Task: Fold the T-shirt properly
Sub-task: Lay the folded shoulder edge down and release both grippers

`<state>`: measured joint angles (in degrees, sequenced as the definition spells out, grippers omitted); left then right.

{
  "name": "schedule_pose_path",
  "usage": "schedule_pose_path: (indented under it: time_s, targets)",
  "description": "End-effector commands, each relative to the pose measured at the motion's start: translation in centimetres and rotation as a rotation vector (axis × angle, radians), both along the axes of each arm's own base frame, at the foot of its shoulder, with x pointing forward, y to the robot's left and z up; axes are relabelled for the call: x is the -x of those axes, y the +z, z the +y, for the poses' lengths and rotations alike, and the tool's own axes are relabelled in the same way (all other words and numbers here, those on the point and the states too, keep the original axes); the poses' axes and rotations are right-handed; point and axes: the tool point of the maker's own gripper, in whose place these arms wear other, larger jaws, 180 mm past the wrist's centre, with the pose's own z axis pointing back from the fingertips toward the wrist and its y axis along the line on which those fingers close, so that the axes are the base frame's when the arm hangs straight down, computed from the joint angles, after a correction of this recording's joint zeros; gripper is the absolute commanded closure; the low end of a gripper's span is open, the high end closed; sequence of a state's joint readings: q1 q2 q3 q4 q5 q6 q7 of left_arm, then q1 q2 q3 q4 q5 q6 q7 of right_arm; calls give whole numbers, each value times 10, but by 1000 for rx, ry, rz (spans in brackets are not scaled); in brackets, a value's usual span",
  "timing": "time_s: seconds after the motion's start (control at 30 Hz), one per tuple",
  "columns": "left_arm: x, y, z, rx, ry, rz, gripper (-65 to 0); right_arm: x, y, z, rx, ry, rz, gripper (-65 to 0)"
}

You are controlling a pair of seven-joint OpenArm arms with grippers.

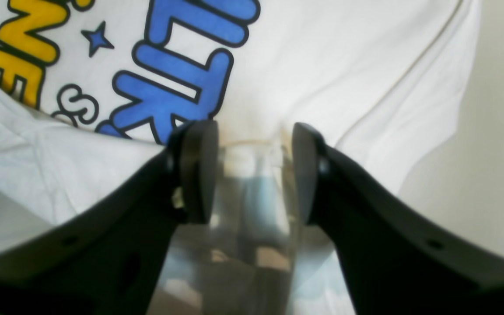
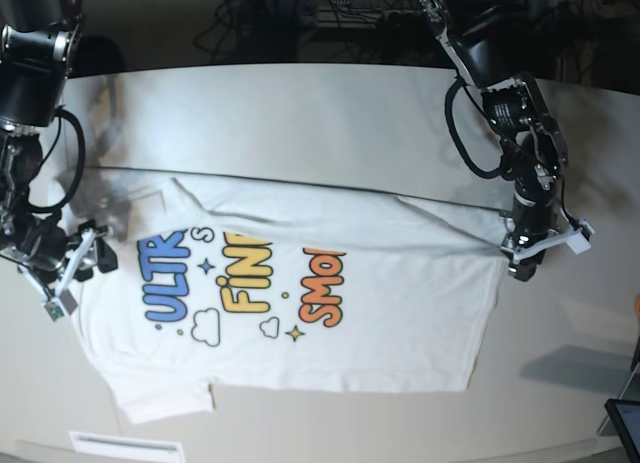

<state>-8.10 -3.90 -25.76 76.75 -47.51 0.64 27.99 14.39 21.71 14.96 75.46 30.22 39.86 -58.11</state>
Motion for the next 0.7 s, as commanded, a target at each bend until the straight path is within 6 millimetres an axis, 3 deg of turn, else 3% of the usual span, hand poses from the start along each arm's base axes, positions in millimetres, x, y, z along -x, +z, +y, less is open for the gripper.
schedule_pose_path:
  time_s: [0.0, 0.17, 0.27, 0.4, 0.47, 0.53, 0.6, 0.67]
  targets:
    - [-11, 21, 12, -28, 11, -52, -200, -17, 23, -3, -8, -2, -76, -316]
    - [-19, 37, 23, -72, -1, -72, -213, -30, 43, -10, 0, -12, -191, -318]
    - [-12, 53, 19, -174, -55, -72, -212, -19, 37, -16, 165, 45, -169, -318]
    - [1, 62, -10, -412, -191, -4, -203, 4, 22, -15, 406, 125, -130, -318]
    - [18, 60, -13, -499, -199, 34, -124, 17, 14, -9, 504, 138, -118, -316]
    - [36, 58, -11, -584, -180, 50, 0, 30, 9, 1, 589, 158, -143, -309]
    - [50, 57, -9, -680, -176, 62, 0, 39, 4, 17, 625, 186, -186, -258]
    - [58, 59, -8, -783, -174, 59, 0, 47, -3, 36, 634, 219, -233, -151]
